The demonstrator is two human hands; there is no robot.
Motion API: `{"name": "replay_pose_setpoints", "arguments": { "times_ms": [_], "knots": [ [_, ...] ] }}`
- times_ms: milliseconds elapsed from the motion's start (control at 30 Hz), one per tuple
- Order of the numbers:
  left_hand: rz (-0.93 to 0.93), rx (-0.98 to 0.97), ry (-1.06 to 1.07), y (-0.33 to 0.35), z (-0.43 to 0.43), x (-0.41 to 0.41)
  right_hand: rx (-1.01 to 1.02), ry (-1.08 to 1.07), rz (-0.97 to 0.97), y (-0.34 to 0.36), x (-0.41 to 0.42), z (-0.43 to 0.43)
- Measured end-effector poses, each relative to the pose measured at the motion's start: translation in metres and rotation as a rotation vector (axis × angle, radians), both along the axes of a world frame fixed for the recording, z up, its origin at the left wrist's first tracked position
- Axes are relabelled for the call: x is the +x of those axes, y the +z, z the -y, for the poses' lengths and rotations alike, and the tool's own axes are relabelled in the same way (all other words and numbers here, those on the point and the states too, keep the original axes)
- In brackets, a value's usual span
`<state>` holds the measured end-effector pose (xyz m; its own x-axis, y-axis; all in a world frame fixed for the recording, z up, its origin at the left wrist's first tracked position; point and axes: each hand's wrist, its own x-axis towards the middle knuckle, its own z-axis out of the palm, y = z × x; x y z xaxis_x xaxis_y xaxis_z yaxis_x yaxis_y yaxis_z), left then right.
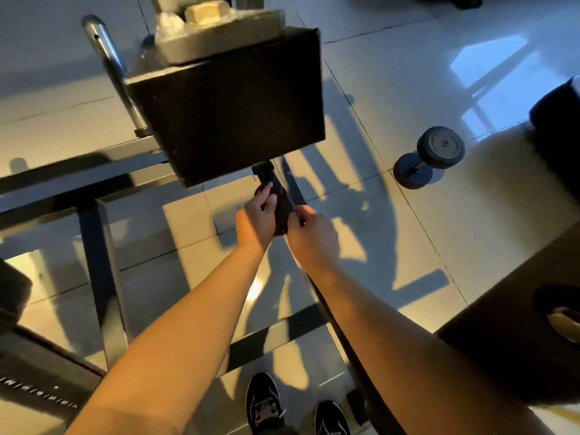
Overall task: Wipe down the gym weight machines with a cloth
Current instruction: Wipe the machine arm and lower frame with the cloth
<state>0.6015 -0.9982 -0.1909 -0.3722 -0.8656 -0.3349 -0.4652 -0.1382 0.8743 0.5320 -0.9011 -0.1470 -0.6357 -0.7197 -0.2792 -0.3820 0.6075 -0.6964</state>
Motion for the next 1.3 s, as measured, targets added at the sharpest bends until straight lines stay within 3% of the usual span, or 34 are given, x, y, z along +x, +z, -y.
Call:
{"name": "replay_pose_setpoints", "arguments": {
  "times_ms": [133, 233, 367, 600, 733, 933, 1067, 1200, 1300],
  "knots": [
    [-0.021, 0.040, 0.076, -0.006, 0.010, -0.007, -0.035, 0.042, -0.023, -0.002, -0.001, 0.007],
    [0.013, -0.036, 0.024, 0.013, -0.025, 0.005, -0.099, 0.014, 0.024, 0.000, 0.002, 0.001],
    [-0.107, -0.035, -0.067, 0.032, -0.060, 0.025, -0.092, -0.075, 0.024, 0.004, 0.004, 0.001],
    [0.016, 0.020, 0.001, -0.011, 0.002, -0.009, -0.054, -0.013, -0.025, -0.004, -0.002, 0.006],
    [0.031, 0.038, 0.048, -0.002, -0.015, -0.008, -0.088, -0.060, 0.088, 0.009, 0.002, -0.010],
    [-0.021, 0.016, -0.042, 0.039, -0.131, 0.035, -0.075, -0.160, 0.354, 0.055, 0.013, -0.077],
    [-0.117, 0.177, 0.028, 0.063, -0.195, 0.053, -0.089, -0.070, 0.310, 0.071, 0.022, -0.110],
    [-0.093, 0.129, -0.001, 0.071, -0.180, 0.050, -0.037, -0.059, 0.298, 0.073, 0.024, -0.122],
    [-0.240, 0.195, -0.019, 0.084, -0.164, 0.043, -0.007, 0.034, 0.216, 0.075, 0.024, -0.127]
  ]
}}
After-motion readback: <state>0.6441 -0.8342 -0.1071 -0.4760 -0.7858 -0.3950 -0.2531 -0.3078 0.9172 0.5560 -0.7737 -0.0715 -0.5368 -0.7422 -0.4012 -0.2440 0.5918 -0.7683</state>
